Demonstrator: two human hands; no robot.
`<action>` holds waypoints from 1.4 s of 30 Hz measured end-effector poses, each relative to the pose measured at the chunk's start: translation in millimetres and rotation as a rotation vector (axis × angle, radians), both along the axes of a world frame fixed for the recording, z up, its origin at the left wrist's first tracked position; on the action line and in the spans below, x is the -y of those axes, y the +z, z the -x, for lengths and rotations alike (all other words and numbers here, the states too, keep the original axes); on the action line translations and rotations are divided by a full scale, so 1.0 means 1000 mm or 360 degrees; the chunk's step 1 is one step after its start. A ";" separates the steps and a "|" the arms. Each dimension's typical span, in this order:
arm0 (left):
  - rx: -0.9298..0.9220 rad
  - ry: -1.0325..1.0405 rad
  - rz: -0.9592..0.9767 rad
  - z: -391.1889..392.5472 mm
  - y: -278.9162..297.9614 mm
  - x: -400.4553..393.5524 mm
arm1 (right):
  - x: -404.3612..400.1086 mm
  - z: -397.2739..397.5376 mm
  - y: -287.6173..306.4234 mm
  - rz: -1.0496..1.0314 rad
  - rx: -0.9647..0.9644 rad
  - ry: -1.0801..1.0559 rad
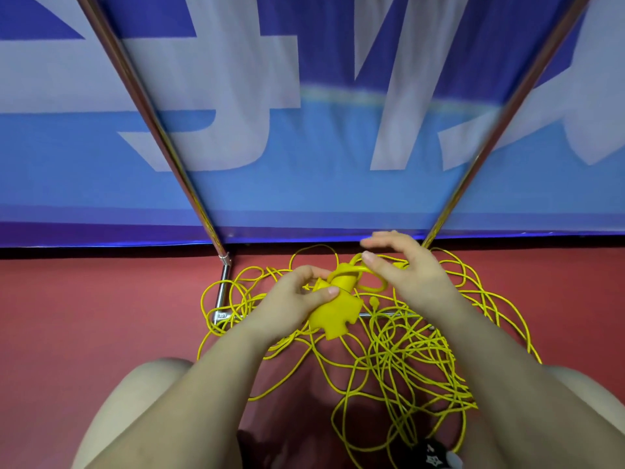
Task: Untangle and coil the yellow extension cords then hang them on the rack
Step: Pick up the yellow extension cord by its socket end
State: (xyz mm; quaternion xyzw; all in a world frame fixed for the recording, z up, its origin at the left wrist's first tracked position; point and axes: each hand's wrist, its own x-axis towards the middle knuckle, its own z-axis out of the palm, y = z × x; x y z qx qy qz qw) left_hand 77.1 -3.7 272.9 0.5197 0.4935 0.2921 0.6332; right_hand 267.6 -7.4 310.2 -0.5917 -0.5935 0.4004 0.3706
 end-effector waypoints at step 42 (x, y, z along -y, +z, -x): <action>0.0042 0.0271 0.0161 -0.017 -0.002 -0.002 | 0.003 0.009 -0.017 0.0122 -0.0099 -0.0117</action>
